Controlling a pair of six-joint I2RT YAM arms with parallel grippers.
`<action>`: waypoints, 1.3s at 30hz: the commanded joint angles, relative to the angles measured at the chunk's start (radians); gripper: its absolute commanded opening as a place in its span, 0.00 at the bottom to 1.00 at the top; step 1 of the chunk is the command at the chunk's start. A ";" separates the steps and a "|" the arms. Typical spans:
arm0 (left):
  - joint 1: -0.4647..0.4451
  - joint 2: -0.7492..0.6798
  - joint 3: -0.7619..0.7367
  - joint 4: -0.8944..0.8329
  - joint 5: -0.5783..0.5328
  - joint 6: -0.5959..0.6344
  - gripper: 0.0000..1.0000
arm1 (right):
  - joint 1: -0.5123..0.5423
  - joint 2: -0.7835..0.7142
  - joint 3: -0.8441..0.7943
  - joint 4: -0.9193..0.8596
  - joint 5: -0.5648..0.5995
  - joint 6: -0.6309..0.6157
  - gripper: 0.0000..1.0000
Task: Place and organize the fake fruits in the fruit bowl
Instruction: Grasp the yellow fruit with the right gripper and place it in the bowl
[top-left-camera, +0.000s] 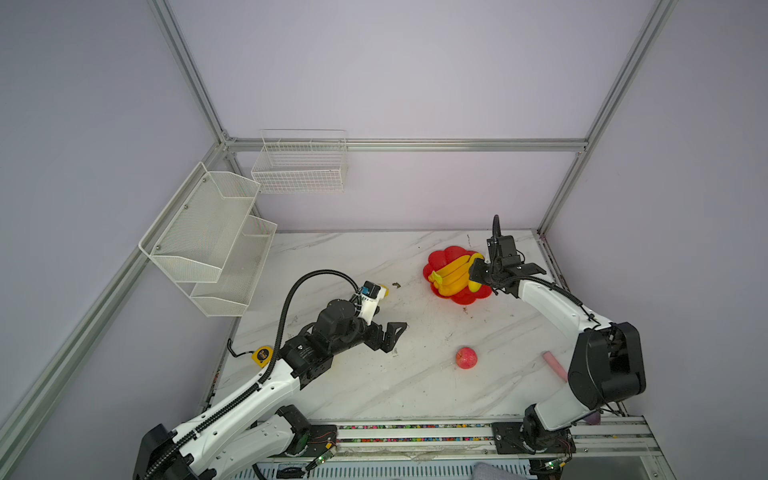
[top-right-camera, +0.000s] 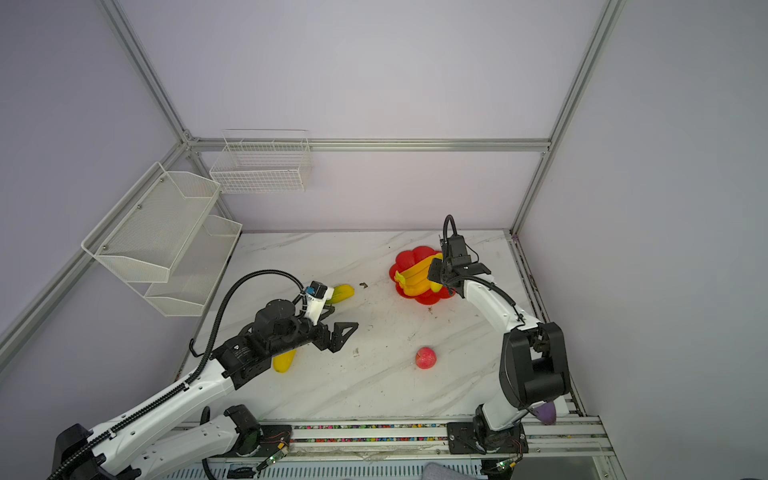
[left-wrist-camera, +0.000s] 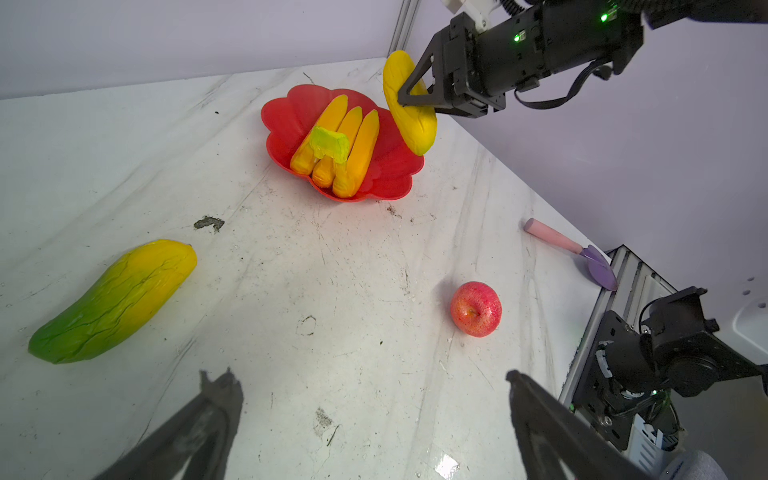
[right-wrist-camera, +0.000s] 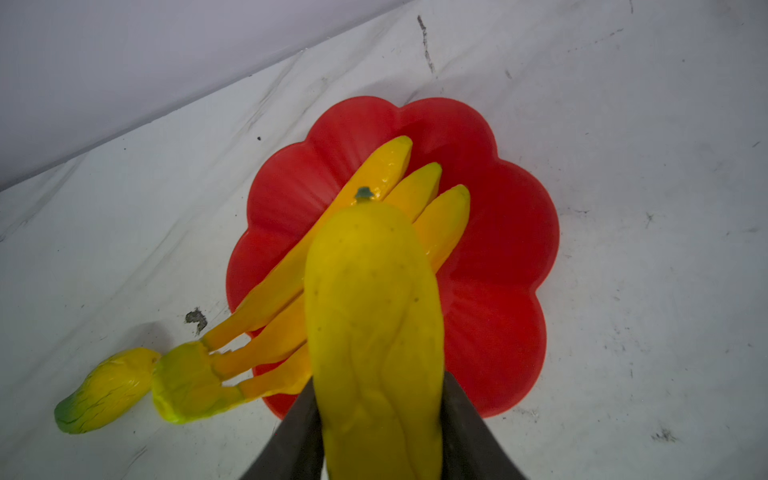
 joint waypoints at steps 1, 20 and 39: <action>-0.003 -0.006 0.103 -0.003 -0.011 0.022 1.00 | -0.025 0.016 -0.011 0.067 -0.021 0.015 0.43; -0.003 -0.039 0.099 -0.057 -0.028 0.049 1.00 | -0.106 0.168 0.000 0.147 -0.040 -0.014 0.46; -0.003 -0.063 0.092 -0.082 -0.035 0.058 1.00 | -0.105 0.116 0.038 0.117 -0.006 -0.065 0.67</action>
